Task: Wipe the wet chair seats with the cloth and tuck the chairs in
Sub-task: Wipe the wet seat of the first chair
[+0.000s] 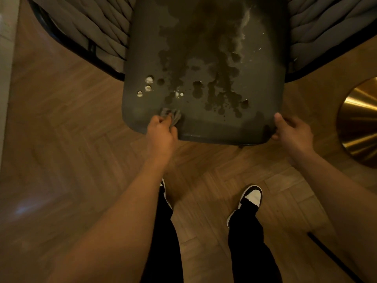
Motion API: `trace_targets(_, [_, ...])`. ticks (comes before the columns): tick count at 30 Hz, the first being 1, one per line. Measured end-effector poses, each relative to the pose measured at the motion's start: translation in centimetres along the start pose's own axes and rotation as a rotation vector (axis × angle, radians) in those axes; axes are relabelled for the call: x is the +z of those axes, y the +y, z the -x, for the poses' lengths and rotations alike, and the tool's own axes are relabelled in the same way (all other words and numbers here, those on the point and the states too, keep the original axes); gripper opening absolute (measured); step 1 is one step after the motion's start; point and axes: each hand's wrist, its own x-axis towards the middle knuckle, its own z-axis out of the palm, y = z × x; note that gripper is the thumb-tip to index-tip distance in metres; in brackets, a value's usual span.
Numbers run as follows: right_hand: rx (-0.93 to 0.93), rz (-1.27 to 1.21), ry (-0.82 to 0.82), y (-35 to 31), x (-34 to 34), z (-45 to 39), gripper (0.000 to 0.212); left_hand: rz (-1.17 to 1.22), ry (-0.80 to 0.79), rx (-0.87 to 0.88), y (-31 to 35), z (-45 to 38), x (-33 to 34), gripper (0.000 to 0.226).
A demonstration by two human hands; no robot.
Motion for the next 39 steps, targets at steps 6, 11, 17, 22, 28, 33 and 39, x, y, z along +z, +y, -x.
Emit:
trace_targets(6, [0.136, -0.273, -0.04, -0.2, 0.0, -1.1, 0.047, 0.039, -0.075, 0.077, 6.6, 3.3, 4.7, 0.043])
trace_targets(11, [0.17, -0.319, -0.06, 0.2, -0.2, -1.4, 0.044, 0.025, -0.168, 0.192, 12.3, 5.7, 8.2, 0.044])
trace_targets(17, [0.139, -0.247, -0.052, 0.3, -0.2, -1.4, 0.039, -0.087, -0.265, 0.308, 16.5, 6.4, 11.3, 0.043])
trace_targets(22, [0.1, -0.102, -0.028, 2.0, -1.0, -2.8, 0.054, -0.245, -0.21, 0.484, 17.1, 6.7, 11.5, 0.03])
trace_targets(28, [0.052, -0.059, -0.039, 1.9, -1.0, -2.0, 0.047, -0.338, -0.166, 0.576, 15.2, 7.7, 10.6, 0.051])
trace_targets(33, [-0.034, 0.044, -0.042, 0.9, -1.0, -1.9, 0.064, -0.345, -0.17, 0.529, 12.6, 5.9, 8.6, 0.05])
trace_targets(39, [-0.056, 0.202, -0.066, -0.8, -0.6, -1.8, 0.063, -0.318, -0.125, 0.359, 7.3, 3.3, 5.6, 0.056])
